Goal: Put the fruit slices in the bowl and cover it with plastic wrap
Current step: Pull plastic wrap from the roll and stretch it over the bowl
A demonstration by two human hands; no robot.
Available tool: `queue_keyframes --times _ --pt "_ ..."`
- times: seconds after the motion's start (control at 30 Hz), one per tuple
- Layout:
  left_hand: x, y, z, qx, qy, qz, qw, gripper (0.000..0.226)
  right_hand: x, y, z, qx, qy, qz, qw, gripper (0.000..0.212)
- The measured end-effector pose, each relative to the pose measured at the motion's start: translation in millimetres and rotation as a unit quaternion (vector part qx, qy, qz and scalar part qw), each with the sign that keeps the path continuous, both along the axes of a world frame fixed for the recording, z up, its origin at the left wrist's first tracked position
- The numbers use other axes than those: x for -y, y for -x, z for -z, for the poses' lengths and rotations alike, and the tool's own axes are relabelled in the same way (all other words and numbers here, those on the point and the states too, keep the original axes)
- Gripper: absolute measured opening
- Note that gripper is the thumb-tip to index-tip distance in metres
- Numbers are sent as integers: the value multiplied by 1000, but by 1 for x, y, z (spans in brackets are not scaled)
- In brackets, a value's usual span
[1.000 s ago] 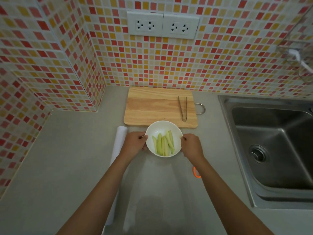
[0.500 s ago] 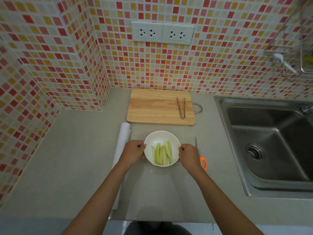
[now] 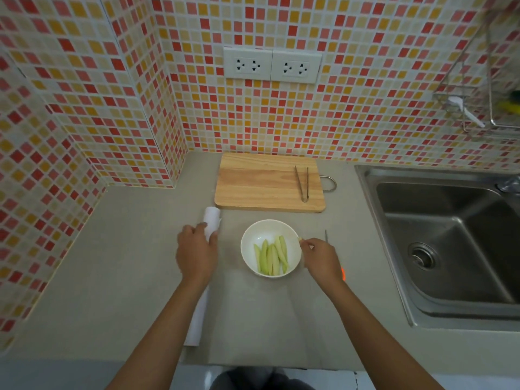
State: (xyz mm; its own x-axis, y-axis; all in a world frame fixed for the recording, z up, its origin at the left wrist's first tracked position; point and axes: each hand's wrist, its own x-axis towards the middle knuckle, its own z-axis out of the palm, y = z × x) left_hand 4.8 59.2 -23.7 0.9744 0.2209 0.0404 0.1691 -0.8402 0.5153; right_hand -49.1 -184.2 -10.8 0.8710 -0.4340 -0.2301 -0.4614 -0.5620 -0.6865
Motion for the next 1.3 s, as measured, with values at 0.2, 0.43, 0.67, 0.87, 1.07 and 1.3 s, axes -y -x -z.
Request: queue_keyframes --times 0.2,0.43,0.67,0.87,1.07,1.3 --pt "-16 -5 17 -157 -28 21 987 49 0 -4 -5 12 20 1 1000 36" --pt "-14 -12 5 -104 118 41 987 41 -11 -18 -18 55 20 -4 998 33" --pt "18 -22 -42 -24 216 128 968 37 -34 -64 -54 109 -58 -34 992 35" --pt "47 -8 -55 -9 287 154 945 34 -50 -94 -74 83 -34 -54 995 58" --pt "63 5 -57 10 287 148 947 35 -53 -98 -66 70 -3 -67 995 37" --pt "70 10 -57 4 277 110 955 35 -47 -103 -63 83 18 -73 994 25"
